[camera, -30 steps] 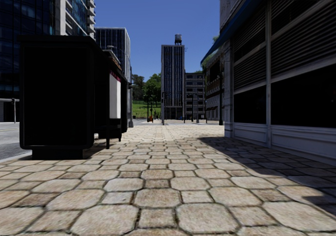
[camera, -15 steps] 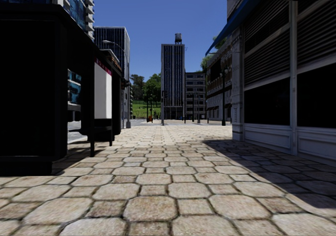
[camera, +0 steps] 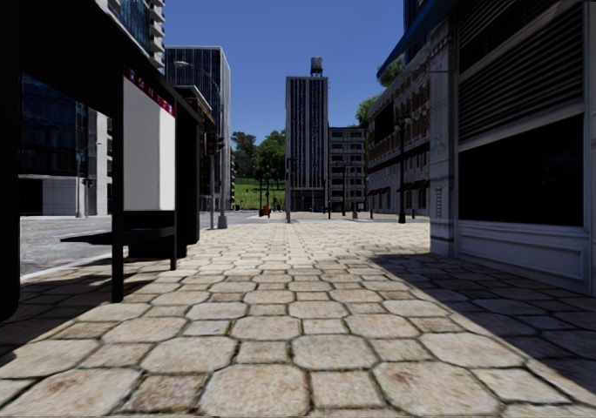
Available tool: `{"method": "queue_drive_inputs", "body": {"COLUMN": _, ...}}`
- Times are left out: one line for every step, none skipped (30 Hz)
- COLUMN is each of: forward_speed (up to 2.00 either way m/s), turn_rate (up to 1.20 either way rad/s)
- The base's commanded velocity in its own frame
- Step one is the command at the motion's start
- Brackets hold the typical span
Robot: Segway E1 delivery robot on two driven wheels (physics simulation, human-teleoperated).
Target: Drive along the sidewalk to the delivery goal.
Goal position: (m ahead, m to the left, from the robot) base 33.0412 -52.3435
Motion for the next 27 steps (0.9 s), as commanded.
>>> {"method": "queue_drive_inputs", "body": {"forward_speed": 1.99, "turn_rate": 0.0}}
{"method": "queue_drive_inputs", "body": {"forward_speed": 1.99, "turn_rate": 0.0}}
{"method": "queue_drive_inputs", "body": {"forward_speed": 1.99, "turn_rate": 0.0}}
{"method": "queue_drive_inputs", "body": {"forward_speed": 1.99, "turn_rate": 0.0}}
{"method": "queue_drive_inputs", "body": {"forward_speed": 1.99, "turn_rate": 0.0}}
{"method": "queue_drive_inputs", "body": {"forward_speed": 1.99, "turn_rate": 0.0}}
{"method": "queue_drive_inputs", "body": {"forward_speed": 1.99, "turn_rate": 0.0}}
{"method": "queue_drive_inputs", "body": {"forward_speed": 1.99, "turn_rate": 0.0}}
{"method": "queue_drive_inputs", "body": {"forward_speed": 1.99, "turn_rate": 0.0}}
{"method": "queue_drive_inputs", "body": {"forward_speed": 1.99, "turn_rate": 0.0}}
{"method": "queue_drive_inputs", "body": {"forward_speed": 1.99, "turn_rate": 0.0}}
{"method": "queue_drive_inputs", "body": {"forward_speed": 1.99, "turn_rate": 0.0}}
{"method": "queue_drive_inputs", "body": {"forward_speed": 1.99, "turn_rate": 0.0}}
{"method": "queue_drive_inputs", "body": {"forward_speed": 1.99, "turn_rate": 0.0}}
{"method": "queue_drive_inputs", "body": {"forward_speed": 1.99, "turn_rate": 0.0}}
{"method": "queue_drive_inputs", "body": {"forward_speed": 1.99, "turn_rate": 0.0}}
{"method": "queue_drive_inputs", "body": {"forward_speed": 1.99, "turn_rate": 0.0}}
{"method": "queue_drive_inputs", "body": {"forward_speed": 1.99, "turn_rate": 0.0}}
{"method": "queue_drive_inputs", "body": {"forward_speed": 1.99, "turn_rate": 0.0}}
{"method": "queue_drive_inputs", "body": {"forward_speed": 1.99, "turn_rate": 0.0}}
{"method": "queue_drive_inputs", "body": {"forward_speed": 1.99, "turn_rate": 0.0}}
{"method": "queue_drive_inputs", "body": {"forward_speed": 1.99, "turn_rate": 0.0}}
{"method": "queue_drive_inputs", "body": {"forward_speed": 1.99, "turn_rate": 0.0}}
{"method": "queue_drive_inputs", "body": {"forward_speed": 1.99, "turn_rate": 0.0}}
{"method": "queue_drive_inputs", "body": {"forward_speed": 1.99, "turn_rate": 0.0}}
{"method": "queue_drive_inputs", "body": {"forward_speed": 1.99, "turn_rate": 0.0}}
{"method": "queue_drive_inputs", "body": {"forward_speed": 1.99, "turn_rate": 0.0}}
